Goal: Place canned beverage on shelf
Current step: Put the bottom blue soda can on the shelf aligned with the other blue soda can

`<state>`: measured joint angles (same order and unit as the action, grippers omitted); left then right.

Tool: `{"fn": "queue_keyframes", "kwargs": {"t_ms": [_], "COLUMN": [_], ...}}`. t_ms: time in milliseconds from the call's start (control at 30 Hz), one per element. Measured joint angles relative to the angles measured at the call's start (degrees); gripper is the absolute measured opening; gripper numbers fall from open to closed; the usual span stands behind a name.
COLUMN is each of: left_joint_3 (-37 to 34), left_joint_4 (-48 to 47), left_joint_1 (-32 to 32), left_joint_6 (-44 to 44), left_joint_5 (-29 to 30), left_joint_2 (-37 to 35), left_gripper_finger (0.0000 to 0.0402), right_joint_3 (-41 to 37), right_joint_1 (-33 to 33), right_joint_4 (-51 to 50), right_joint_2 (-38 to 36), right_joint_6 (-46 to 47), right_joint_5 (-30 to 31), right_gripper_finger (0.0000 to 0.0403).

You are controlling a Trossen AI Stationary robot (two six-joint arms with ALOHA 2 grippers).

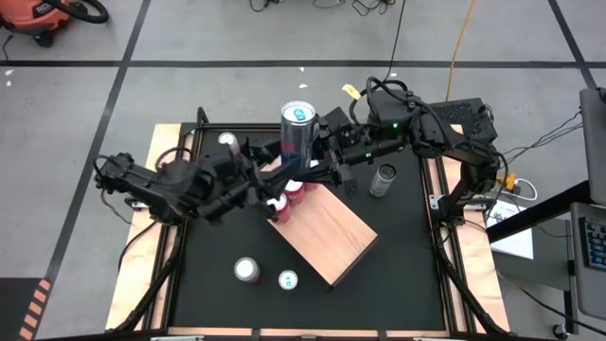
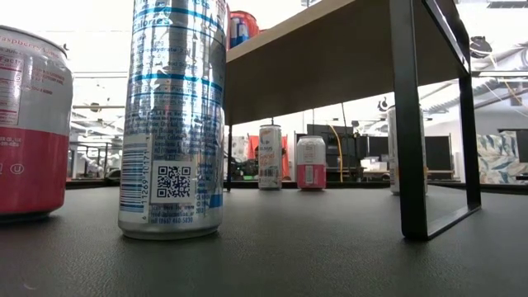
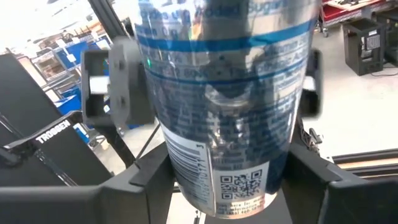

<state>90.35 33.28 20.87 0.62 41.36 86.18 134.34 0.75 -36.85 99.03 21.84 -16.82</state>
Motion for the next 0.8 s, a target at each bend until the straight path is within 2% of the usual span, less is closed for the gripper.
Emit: {"fn": "queue_keyframes", "kwargs": {"t_ms": [267, 667, 800], "left_joint_3": [-0.02, 0.0, 0.0], "left_joint_4": [-3.27, -8.52, -12.66], "left_joint_1": [1.83, 1.78, 1.79], "left_joint_6": [1.73, 1.22, -3.07], "left_joint_5": [4.1, 4.64, 5.27], "left_joint_2": [-2.95, -7.56, -8.78], "left_gripper_finger": [0.0311, 0.0311, 0.0311], "right_joint_3": [0.0, 0.0, 0.0], "right_joint_1": [-0.02, 0.0, 0.0], "right_joint_4": [-2.61, -9.31, -12.54], "right_joint_2": [-0.1, -0.19, -0.19], "right_joint_6": [-0.36, -2.06, -3.33], "right_joint_5": [-1.49, -1.55, -1.6], "right_gripper_finger": [0.0207, 0.0208, 0.0208]}}
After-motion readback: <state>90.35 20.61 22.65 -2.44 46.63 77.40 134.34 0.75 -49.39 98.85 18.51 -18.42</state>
